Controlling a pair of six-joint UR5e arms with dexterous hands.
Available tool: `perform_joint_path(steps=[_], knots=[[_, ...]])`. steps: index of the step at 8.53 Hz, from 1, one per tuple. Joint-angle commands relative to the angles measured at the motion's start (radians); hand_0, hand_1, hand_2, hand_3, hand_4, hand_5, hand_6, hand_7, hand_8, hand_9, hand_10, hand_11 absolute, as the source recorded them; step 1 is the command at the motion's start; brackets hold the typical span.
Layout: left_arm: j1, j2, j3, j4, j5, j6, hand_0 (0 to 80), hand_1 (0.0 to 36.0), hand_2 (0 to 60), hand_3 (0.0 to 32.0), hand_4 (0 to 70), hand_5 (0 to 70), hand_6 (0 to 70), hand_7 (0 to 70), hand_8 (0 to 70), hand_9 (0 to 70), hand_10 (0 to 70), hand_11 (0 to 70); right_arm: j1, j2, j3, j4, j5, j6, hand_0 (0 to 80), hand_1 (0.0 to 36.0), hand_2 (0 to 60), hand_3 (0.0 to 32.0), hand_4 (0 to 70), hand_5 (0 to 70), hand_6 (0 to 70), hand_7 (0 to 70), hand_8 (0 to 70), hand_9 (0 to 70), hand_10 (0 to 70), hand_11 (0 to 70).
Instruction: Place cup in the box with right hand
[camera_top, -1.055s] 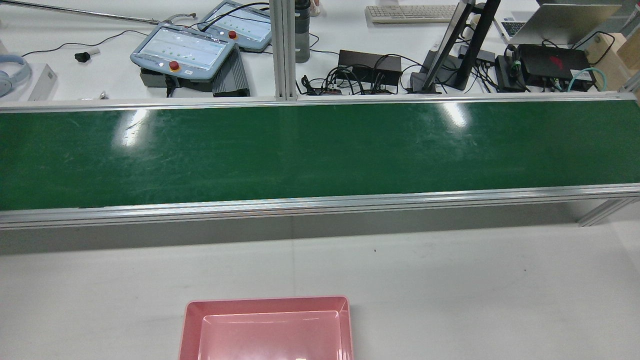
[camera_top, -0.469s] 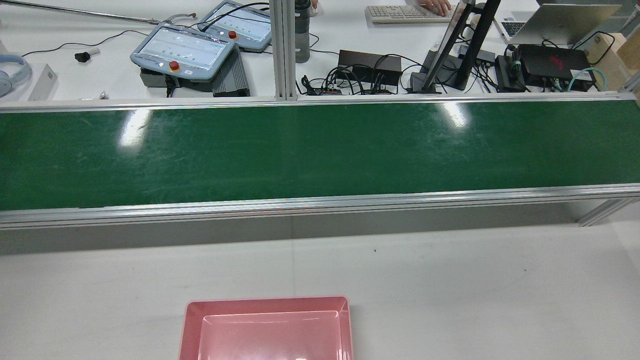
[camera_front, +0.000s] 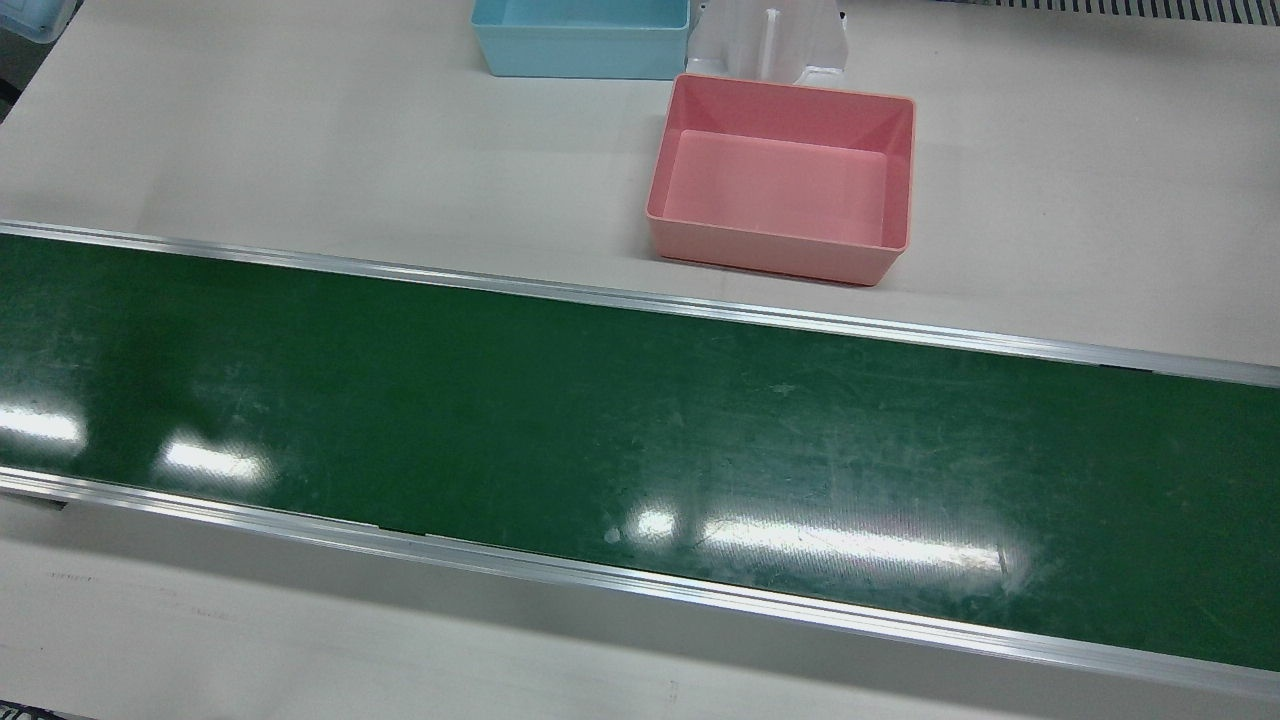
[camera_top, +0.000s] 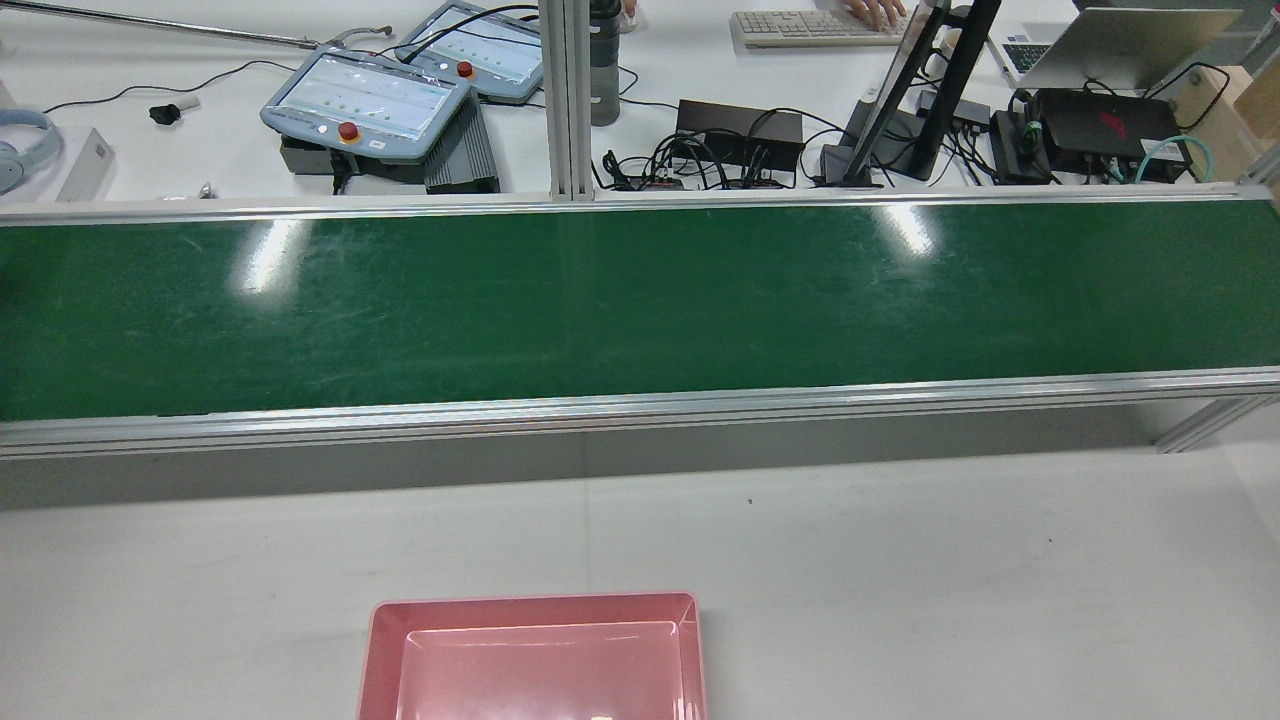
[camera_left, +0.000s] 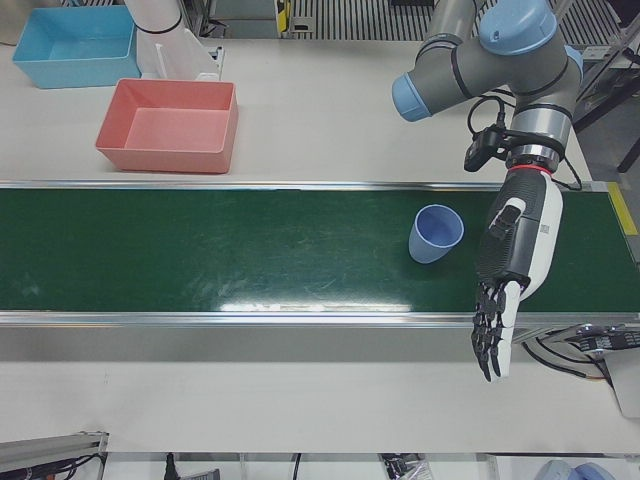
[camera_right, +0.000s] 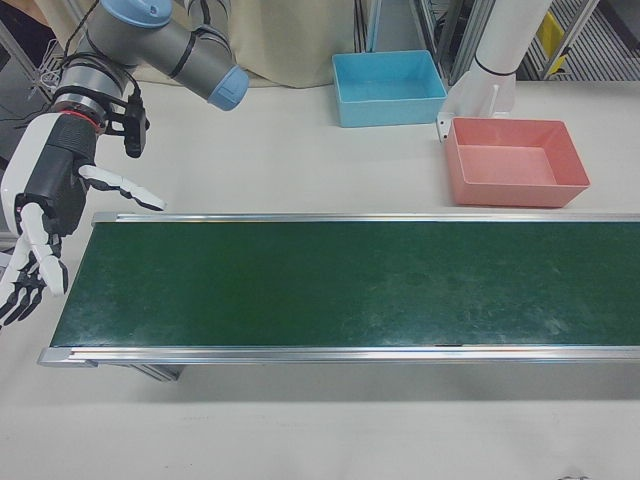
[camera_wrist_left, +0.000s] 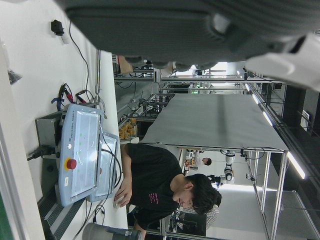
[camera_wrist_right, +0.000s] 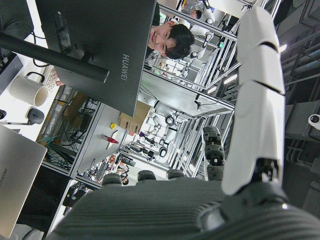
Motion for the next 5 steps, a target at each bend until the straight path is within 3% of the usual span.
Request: perform_joint_path(steps=[1,2,3,4,5], knots=[[0.0,0.0,0.0,0.0,0.0,0.0,0.0,0.0,0.0,0.0,0.0,0.0,0.0,0.0,0.0,0.0,0.0,0.0,-0.004,0.013,0.002,-0.003,-0.002,-0.011,58.2,32.9,20.3,0.0,0.0,8.1,0.0,0.0,0.0,0.0,0.0,0.0],[0.0,0.0,0.0,0.0,0.0,0.0,0.0,0.0,0.0,0.0,0.0,0.0,0.0,0.0,0.0,0.0,0.0,0.0,-0.025,0.015,-0.003,0.002,-0.003,-0.016,62.4,36.0,23.0,0.0,0.0,9.2,0.0,0.0,0.0,0.0,0.0,0.0],[0.0,0.0,0.0,0.002,0.0,0.0,0.0,0.0,0.0,0.0,0.0,0.0,0.0,0.0,0.0,0.0,0.0,0.0,-0.038,0.01,-0.024,0.005,-0.002,-0.013,59.7,34.3,21.4,0.0,0.0,8.4,0.0,0.0,0.0,0.0,0.0,0.0],[0.0,0.0,0.0,0.0,0.0,0.0,0.0,0.0,0.0,0.0,0.0,0.0,0.0,0.0,0.0,0.0,0.0,0.0,-0.03,0.007,-0.029,0.005,0.0,-0.014,57.1,31.7,19.7,0.0,0.0,7.7,0.0,0.0,0.0,0.0,0.0,0.0],[0.0,0.0,0.001,0.0,0.001,0.0,0.0,0.0,0.0,0.0,0.0,0.0,0.0,0.0,0.0,0.0,0.0,0.0,-0.03,0.005,-0.029,0.007,0.003,-0.014,51.2,24.5,14.0,0.0,0.0,5.7,0.0,0.0,0.0,0.0,0.0,0.0]])
